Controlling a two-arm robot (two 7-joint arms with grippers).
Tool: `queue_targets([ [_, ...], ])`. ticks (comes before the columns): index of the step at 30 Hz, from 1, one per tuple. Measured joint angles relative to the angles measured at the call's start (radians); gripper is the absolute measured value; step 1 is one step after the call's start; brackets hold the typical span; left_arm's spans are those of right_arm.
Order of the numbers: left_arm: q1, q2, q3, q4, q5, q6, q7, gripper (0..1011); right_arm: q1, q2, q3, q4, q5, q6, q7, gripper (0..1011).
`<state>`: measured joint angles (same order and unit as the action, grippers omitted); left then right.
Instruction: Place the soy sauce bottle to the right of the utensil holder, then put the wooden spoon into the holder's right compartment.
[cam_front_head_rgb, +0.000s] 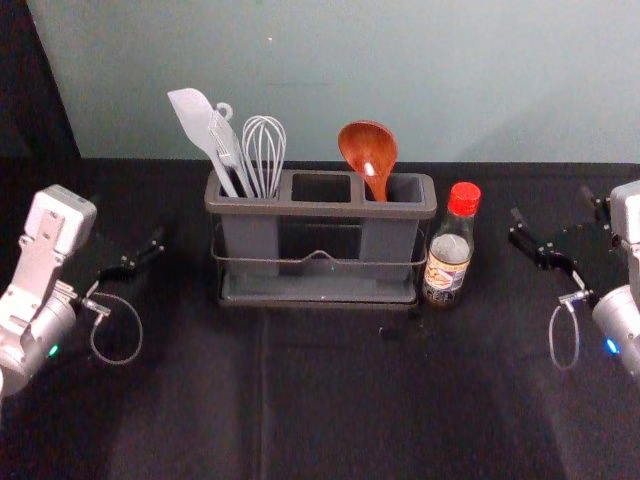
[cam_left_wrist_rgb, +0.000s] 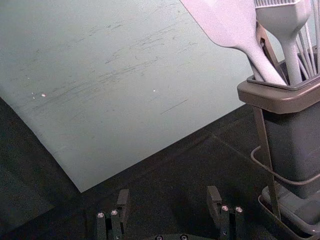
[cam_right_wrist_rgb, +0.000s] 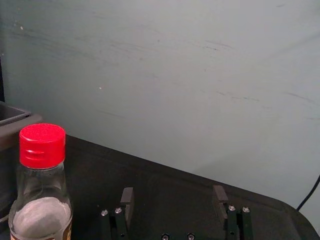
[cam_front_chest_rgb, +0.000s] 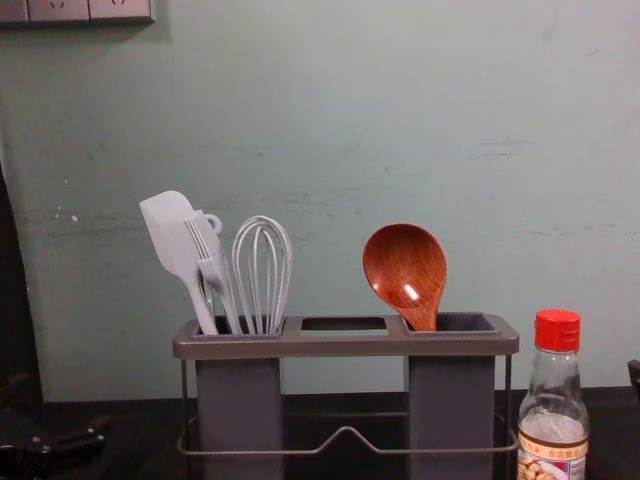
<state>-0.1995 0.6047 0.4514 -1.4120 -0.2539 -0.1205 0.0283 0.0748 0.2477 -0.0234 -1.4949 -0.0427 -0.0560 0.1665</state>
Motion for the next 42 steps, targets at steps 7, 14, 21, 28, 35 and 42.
queue_targets([
  [7, 0.0, 0.0, 0.0, 0.0, 0.0, 0.0, 0.0, 1000, -0.001, 0.0, 0.001, -0.002, 0.0, -0.001, 0.0, 1004],
  [14, 0.0, 0.0, 0.0, 0.0, 0.0, 0.0, 0.0, 1000, -0.002, 0.0, 0.002, -0.004, 0.002, -0.001, 0.0, 1004],
  [21, 0.0, 0.0, 0.0, 0.0, 0.0, 0.0, 0.0, 1000, -0.003, 0.0, 0.003, -0.006, 0.003, -0.002, 0.0, 1004],
  [28, 0.0, 0.0, 0.0, 0.0, 0.0, 0.0, 0.0, 1000, -0.003, 0.0, 0.003, -0.006, 0.003, -0.001, 0.0, 1004],
  [35, 0.0, 0.0, 0.0, 0.0, 0.0, 0.0, 0.0, 1000, -0.003, 0.0, 0.003, -0.007, 0.004, -0.001, 0.0, 1004],
  [42, 0.0, 0.0, 0.0, 0.0, 0.0, 0.0, 0.0, 1000, -0.003, 0.0, 0.003, -0.007, 0.004, -0.001, 0.001, 1004],
])
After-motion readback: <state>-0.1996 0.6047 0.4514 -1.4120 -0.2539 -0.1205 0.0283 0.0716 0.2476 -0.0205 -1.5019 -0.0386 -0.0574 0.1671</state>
